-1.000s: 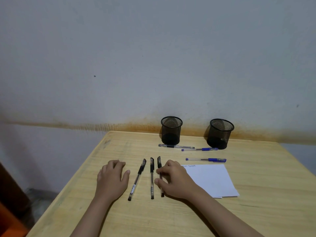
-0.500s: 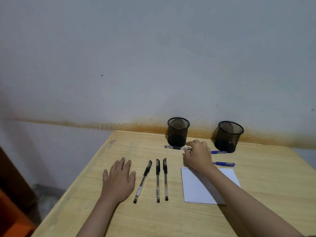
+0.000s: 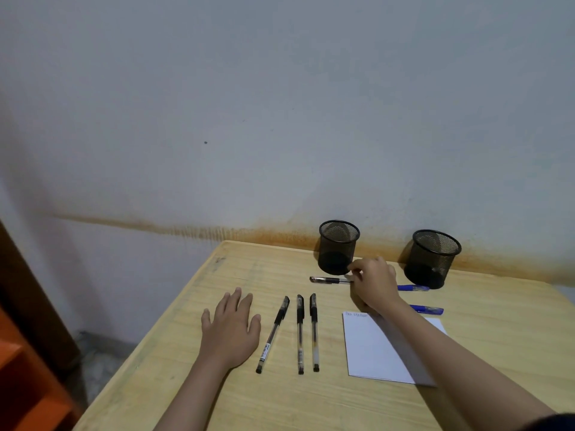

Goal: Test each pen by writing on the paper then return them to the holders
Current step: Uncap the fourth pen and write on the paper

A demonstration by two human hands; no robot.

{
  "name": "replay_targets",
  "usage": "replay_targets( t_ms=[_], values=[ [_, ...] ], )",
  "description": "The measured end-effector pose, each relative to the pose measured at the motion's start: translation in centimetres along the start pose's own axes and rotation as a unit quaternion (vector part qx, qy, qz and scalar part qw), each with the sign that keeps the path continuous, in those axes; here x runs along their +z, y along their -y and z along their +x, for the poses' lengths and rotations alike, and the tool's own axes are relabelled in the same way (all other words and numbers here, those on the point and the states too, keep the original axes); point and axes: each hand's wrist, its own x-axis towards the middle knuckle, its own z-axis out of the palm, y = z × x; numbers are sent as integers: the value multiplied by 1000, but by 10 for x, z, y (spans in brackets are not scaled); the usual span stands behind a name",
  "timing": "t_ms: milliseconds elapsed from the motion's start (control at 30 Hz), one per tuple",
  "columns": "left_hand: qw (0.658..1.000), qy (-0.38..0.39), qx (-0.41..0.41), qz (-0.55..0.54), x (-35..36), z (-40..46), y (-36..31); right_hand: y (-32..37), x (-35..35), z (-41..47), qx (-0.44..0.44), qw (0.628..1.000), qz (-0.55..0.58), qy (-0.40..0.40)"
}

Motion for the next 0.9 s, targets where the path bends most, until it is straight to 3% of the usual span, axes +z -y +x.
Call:
replay_targets(
  t_ms=[200, 333, 467, 567, 667, 767, 900],
  values=[
    [1000, -3, -3, -2, 0, -2, 0, 3, -5, -5, -21, 993, -78, 88],
    [1000, -3, -4, -8, -2, -2, -3, 4, -4, -8, -38, 994, -65, 76],
    [1000, -6, -6, -22, -4, -3, -1, 11, -23, -15, -55, 996, 75, 19],
    [998, -30, -4, -53, -4, -5, 1, 15, -52, -34, -50, 978, 200, 42],
    [985, -101, 30, -137, -8, -14, -5, 10, -76, -60, -8, 954, 296, 49],
    [962, -149, 100, -205, -16, -34, -37, 4, -94, -85, 53, 910, 409, 32],
    [938, -104, 201, -263, -18, -55, -102, -2, -106, -107, 110, 845, 524, 21]
  ],
)
